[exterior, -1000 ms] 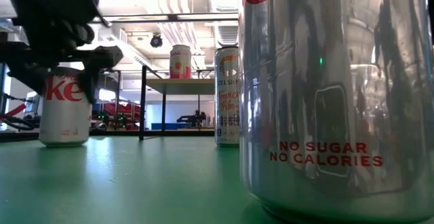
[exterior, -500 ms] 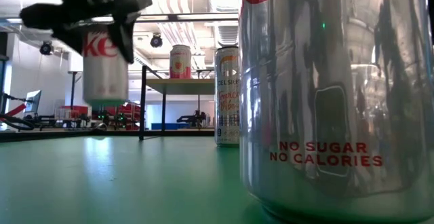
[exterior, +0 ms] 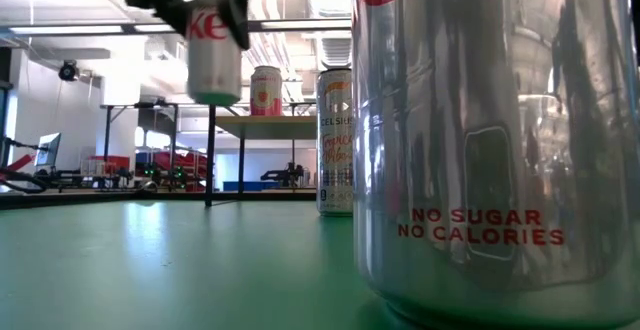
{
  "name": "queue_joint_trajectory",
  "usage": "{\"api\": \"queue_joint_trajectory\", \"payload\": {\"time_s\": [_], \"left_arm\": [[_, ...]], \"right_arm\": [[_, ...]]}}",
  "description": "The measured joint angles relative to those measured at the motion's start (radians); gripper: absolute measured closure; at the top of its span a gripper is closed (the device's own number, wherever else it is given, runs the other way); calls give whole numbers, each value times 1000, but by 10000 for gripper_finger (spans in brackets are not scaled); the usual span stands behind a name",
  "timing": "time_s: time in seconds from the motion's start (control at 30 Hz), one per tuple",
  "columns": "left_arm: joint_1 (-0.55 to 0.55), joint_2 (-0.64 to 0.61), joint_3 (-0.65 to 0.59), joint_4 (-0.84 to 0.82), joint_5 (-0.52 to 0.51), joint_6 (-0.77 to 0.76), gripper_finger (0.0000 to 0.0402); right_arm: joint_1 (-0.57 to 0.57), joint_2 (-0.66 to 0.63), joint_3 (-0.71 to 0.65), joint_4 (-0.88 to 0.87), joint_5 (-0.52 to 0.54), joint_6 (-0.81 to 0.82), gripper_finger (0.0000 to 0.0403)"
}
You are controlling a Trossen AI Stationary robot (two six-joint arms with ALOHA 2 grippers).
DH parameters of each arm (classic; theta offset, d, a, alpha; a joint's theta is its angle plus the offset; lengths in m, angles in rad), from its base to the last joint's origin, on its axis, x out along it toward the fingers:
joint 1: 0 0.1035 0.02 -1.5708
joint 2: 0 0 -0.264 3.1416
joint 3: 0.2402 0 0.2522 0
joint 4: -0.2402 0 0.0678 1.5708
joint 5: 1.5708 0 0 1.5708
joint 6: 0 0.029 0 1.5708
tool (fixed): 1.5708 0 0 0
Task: Place canned beverage on shelf
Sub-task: Put the top red-silver soda can on the shelf
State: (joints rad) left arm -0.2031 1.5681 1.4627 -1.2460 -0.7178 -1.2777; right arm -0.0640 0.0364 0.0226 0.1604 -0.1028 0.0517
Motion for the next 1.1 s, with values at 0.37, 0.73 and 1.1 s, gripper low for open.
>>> {"api": "queue_joint_trajectory", "payload": {"time_s": [0.37, 0.73, 1.1], "left_arm": [[262, 0, 94, 102, 110, 308, 130], [429, 7, 109, 201, 211, 484, 123], [532, 66, 108, 284, 267, 556, 121]], "right_arm": [[0, 0, 0, 0, 0, 0, 46], [0, 0, 0, 0, 0, 0, 46], [0, 0, 0, 0, 0, 0, 46]]}}
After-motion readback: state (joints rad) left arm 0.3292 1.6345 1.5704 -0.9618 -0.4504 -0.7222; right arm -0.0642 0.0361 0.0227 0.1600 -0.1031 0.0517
